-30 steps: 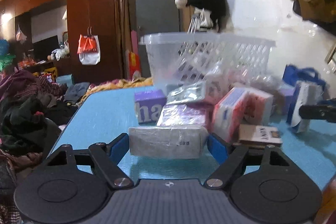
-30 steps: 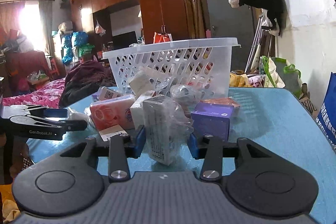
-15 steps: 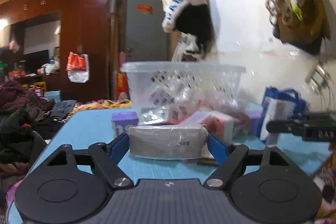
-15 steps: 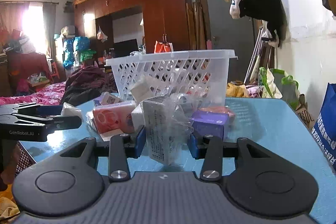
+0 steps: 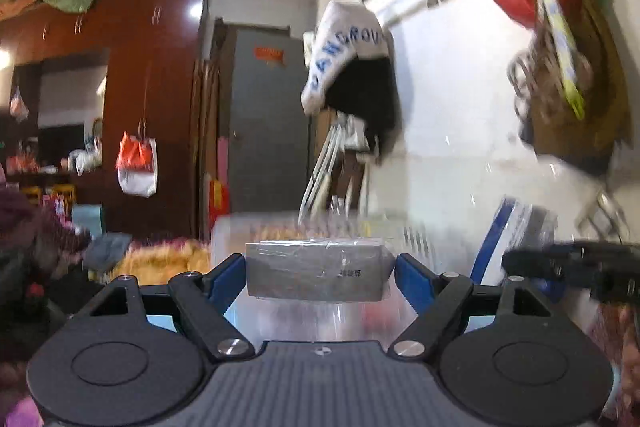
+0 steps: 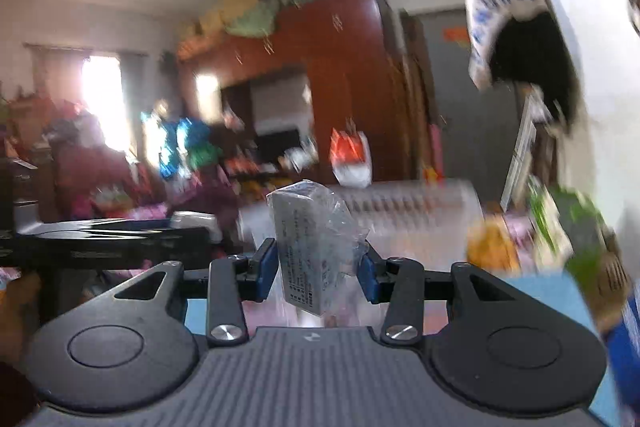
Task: Organize objects
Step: 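Carry both boxes over the white basket and open both grippers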
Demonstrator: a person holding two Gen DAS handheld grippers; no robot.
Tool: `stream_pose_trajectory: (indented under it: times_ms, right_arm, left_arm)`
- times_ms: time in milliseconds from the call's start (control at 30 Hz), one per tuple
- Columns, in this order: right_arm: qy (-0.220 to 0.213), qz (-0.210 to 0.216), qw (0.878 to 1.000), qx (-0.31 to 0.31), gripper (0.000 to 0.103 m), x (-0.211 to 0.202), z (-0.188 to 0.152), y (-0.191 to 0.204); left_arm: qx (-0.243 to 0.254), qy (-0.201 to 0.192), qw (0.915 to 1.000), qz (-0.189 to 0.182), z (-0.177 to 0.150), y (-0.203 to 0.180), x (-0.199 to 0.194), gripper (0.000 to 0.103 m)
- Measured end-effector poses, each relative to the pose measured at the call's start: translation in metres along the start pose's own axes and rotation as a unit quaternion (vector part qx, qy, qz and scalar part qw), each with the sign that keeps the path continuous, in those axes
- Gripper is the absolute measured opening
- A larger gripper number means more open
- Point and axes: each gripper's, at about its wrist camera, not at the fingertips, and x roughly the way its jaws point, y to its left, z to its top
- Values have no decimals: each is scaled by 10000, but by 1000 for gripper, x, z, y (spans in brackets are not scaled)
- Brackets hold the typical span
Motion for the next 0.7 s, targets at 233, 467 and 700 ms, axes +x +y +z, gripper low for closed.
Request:
stream_pose_trajectory:
  times_ms: [233, 467, 700]
  right_arm:
    - [720, -704, 9948, -157, 45, 101, 57, -43]
    - [1153, -780, 9895, -392, 45, 135, 38, -47]
    - [767, -915, 9916, -506, 103, 104, 31, -43]
  left_arm:
    - [24, 887, 9954, 348, 54, -1, 108, 84]
    - [1, 1235, 9909, 542, 34, 6, 143, 84]
    - [-106, 1382, 9892, 477, 16, 16, 149, 87]
